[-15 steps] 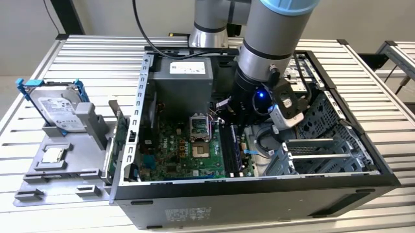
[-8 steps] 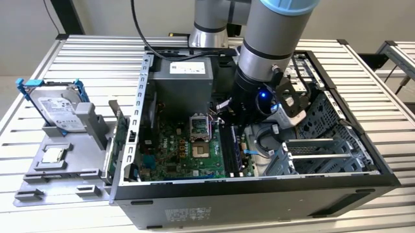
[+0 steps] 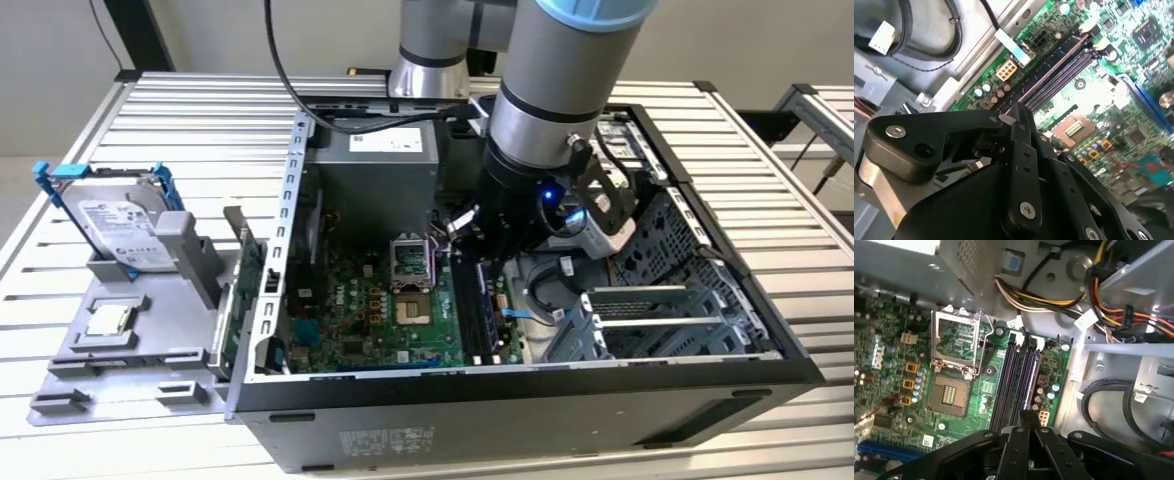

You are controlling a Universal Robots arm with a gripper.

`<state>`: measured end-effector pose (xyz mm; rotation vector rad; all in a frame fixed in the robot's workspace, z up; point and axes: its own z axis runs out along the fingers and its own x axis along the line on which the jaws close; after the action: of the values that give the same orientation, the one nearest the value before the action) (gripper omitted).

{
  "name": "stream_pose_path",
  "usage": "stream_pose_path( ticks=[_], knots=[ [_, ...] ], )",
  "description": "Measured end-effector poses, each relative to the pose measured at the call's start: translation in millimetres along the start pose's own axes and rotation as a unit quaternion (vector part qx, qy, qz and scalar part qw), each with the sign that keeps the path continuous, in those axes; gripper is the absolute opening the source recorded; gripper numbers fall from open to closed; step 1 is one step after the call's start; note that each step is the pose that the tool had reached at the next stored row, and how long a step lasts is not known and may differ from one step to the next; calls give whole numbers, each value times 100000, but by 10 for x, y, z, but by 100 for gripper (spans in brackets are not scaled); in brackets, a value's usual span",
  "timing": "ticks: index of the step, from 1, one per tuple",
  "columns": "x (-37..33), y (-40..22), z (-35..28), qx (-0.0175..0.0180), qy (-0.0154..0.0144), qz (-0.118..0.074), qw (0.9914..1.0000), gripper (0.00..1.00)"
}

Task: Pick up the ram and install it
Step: 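Insert the ram into the slot, then press down the ram until it locks into place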

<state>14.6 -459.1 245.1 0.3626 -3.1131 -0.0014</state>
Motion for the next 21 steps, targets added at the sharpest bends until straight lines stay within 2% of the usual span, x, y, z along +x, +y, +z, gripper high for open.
stream_pose_path(
  ticks=[4,6,9,12,17,19,21],
  knots=[
    [0,0,-1,39,-25,-3647,99933,0],
    [0,1,-1,31,-40,-5365,99856,0],
    [0,1,-1,29,-47,-8025,99677,0],
    [0,0,-2,-219,-126,-10419,99455,0],
    [0,0,-2,-688,-350,-13969,99017,0],
    [0,0,-1,-833,-525,-15449,98795,0],
    [0,1,-1,-918,-650,-17031,98533,0]
  ],
)
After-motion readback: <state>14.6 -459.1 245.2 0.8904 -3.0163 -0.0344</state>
